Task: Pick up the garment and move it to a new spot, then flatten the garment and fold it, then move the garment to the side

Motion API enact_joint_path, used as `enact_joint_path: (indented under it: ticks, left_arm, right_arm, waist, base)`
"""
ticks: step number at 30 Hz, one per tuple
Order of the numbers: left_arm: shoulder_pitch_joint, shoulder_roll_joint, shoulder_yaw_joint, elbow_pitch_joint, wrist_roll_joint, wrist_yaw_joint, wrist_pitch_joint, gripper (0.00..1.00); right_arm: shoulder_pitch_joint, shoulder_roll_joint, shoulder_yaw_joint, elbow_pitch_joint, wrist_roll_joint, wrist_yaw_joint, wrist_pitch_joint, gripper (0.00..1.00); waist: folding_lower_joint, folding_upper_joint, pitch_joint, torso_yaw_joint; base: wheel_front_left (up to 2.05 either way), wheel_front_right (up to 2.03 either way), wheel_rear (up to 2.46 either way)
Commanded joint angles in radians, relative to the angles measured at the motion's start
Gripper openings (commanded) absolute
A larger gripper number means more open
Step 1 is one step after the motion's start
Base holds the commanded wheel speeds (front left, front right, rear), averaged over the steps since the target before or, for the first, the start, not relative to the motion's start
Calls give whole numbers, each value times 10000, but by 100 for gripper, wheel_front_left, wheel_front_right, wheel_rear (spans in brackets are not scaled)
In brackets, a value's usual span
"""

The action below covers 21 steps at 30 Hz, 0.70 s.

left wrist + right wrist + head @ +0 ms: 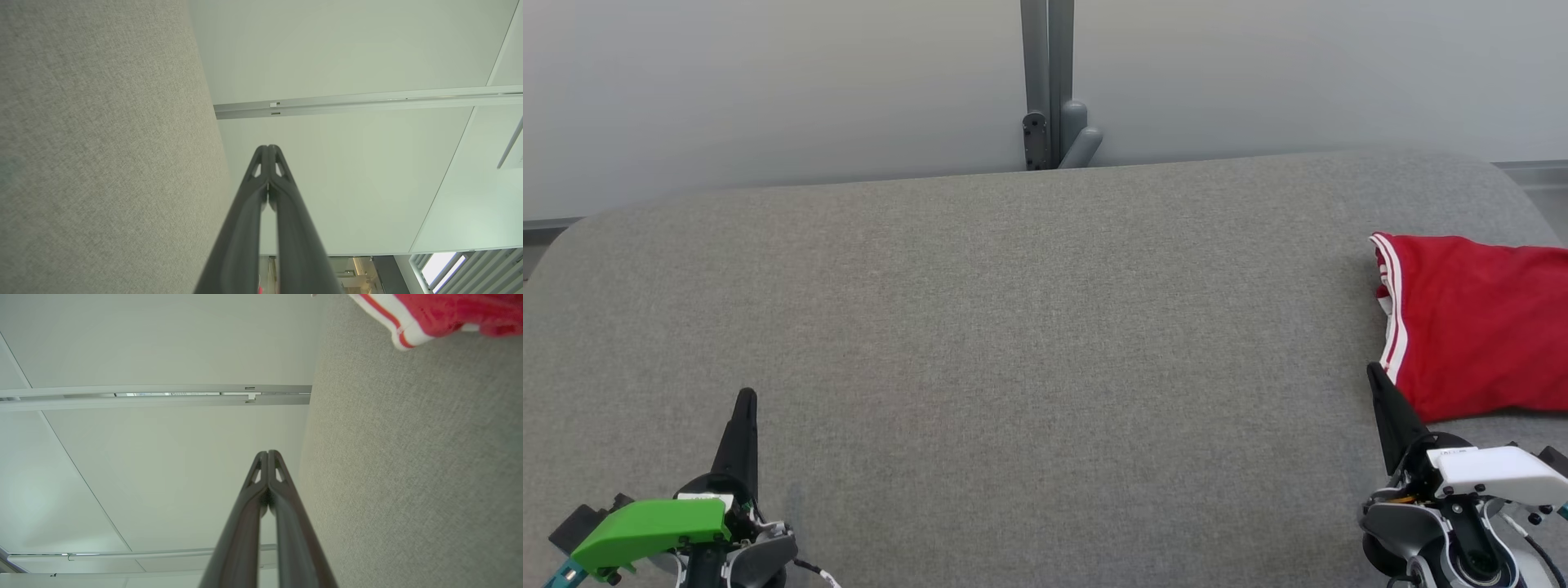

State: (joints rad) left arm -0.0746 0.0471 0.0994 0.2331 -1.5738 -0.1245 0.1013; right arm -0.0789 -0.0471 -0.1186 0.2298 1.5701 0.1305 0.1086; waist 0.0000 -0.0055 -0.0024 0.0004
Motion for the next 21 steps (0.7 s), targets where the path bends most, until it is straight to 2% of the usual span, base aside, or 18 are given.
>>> enact_joint_path:
  ticks: [1, 5, 21]
  left_arm:
    - [-240, 55, 73, -44, -248, -90, 44, 0]
    - [-272, 56, 112, -70, -460, -97, 128, 0]
    - [-261, 56, 104, -68, -421, -90, 98, 0]
  right_arm:
    - [-148, -54, 1, -41, 210, 4, 72, 0]
    - [-173, -56, 1, -35, 503, 4, 148, 0]
    - [-176, -55, 2, -35, 474, 4, 131, 0]
  waist:
    - [0, 53, 14, -1]
    - [0, 55, 50, -4]
    - [0, 55, 52, -4]
  base:
    - [0, 0, 0]
    - [0, 0, 0]
    - [0, 0, 0]
